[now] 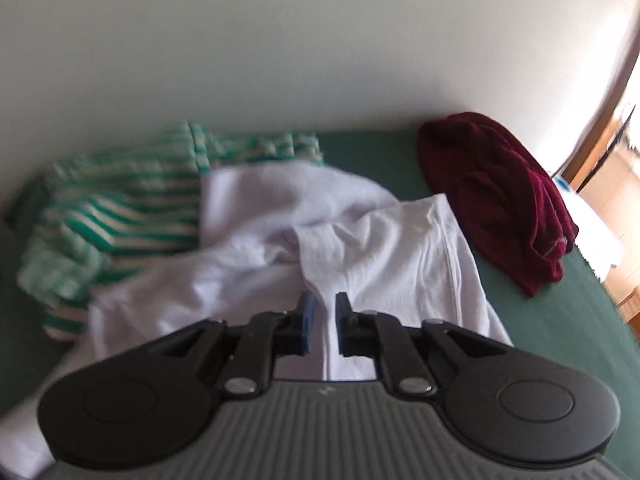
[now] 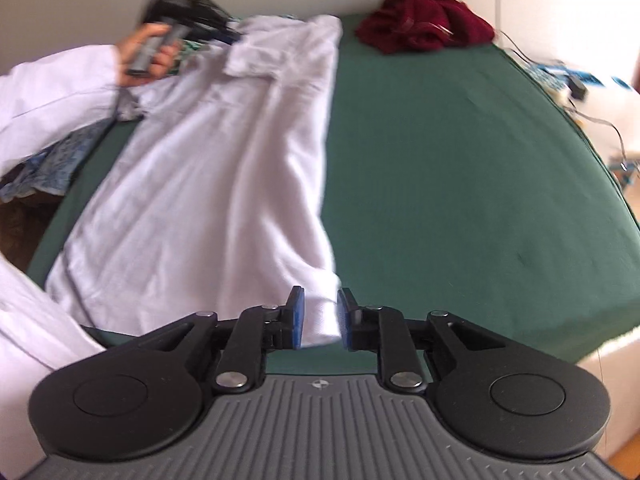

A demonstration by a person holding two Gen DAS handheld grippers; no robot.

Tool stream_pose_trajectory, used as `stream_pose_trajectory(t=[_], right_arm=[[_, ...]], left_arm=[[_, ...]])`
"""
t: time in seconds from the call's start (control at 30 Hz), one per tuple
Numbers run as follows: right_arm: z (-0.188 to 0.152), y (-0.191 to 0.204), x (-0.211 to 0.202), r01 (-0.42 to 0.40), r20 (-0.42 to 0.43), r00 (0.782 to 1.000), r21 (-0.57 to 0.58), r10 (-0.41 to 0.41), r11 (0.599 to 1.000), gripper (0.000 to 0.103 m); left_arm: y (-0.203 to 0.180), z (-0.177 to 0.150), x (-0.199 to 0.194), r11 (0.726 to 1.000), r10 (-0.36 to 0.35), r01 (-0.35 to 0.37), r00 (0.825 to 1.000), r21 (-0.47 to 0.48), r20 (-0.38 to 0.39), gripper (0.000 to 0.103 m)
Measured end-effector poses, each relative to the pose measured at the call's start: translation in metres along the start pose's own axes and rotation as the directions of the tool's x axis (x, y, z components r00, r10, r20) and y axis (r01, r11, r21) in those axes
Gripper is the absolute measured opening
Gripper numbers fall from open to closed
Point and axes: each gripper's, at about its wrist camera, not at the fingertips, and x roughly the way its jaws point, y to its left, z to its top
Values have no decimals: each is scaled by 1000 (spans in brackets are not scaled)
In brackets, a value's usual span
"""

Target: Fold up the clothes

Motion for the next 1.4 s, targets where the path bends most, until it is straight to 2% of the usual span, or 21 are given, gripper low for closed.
stream_pose_trajectory(t=[0.07, 0.1, 0.2, 0.3, 0.4, 0.47, 0.57, 0.63, 0.7, 0.77, 0.83, 0.87, 0.93, 1.03, 1.13, 1.17, 1.27, 1.4], right_arm=[[-3, 4, 4, 26, 4, 1000, -54, -26, 998, 19], [-4, 8, 6, 39, 5, 999, -91, -38, 995, 19], [-4, 17, 14, 55, 11, 998, -175, -54, 983, 19], [0, 22, 22, 69, 45, 997, -230, -60, 971, 19], [0, 23, 26, 77, 96, 994, -247, -54, 966, 20], [-3, 26, 24, 81, 113, 992, -277, -51, 957, 2], [-8, 32, 11, 89, 137, 989, -316, -47, 945, 1], [-12, 38, 1, 84, 122, 992, -367, -41, 927, 1], [-20, 46, -1, 77, 86, 995, -448, -43, 891, 0], [-27, 49, 6, 55, 44, 998, -499, -38, 865, 1], [-33, 48, 17, 25, 5, 1000, -513, -25, 858, 2], [-33, 48, 19, 6, -20, 1000, -511, -19, 859, 1], [-29, 48, 14, -32, -70, 998, -478, -1, 878, 1], [-24, 42, 16, -56, -71, 997, -387, 31, 921, 4], [-20, 37, 17, -80, -68, 996, -291, 63, 953, 7], [-18, 35, 18, -88, -67, 995, -259, 73, 962, 8], [-14, 29, 19, -113, -60, 993, -160, 104, 981, 8], [-10, 25, 20, -144, -32, 989, -41, 143, 989, 11]], left_arm=[[-15, -7, -26, 996, -20, 15, 999, 90, 51, 16], [-23, -12, -36, 993, -56, 49, 997, 109, 56, 26], [-50, -34, -48, 977, -178, 176, 984, 118, 9, 48], [-81, -62, -38, 964, -236, 241, 970, 110, -55, 50], [-106, -83, -18, 962, -247, 258, 962, 90, -118, 50], [-121, -94, -8, 961, -241, 257, 959, 102, -150, 50], [-136, -110, -5, 957, -219, 246, 960, 152, -176, 51], [-139, -116, -9, 952, -225, 255, 958, 167, -178, 57], [-140, -118, -15, 944, -256, 288, 948, 163, -191, 66], [-142, -118, -16, 940, -262, 297, 944, 169, -201, 70], [-146, -120, -17, 940, -245, 284, 947, 190, -206, 70], [-147, -122, -20, 938, -247, 288, 946, 195, -209, 70], [-147, -126, -33, 927, -277, 322, 933, 191, -228, 70], [-150, -139, -58, 901, -325, 380, 911, 210, -253, 71], [-157, -158, -85, 866, -361, 429, 892, 257, -272, 83], [-160, -164, -92, 860, -360, 431, 892, 273, -274, 86], [-164, -180, -109, 854, -350, 422, 899, 306, -264, 87], [-158, -191, -120, 881, -299, 357, 929, 310, -219, 94]])
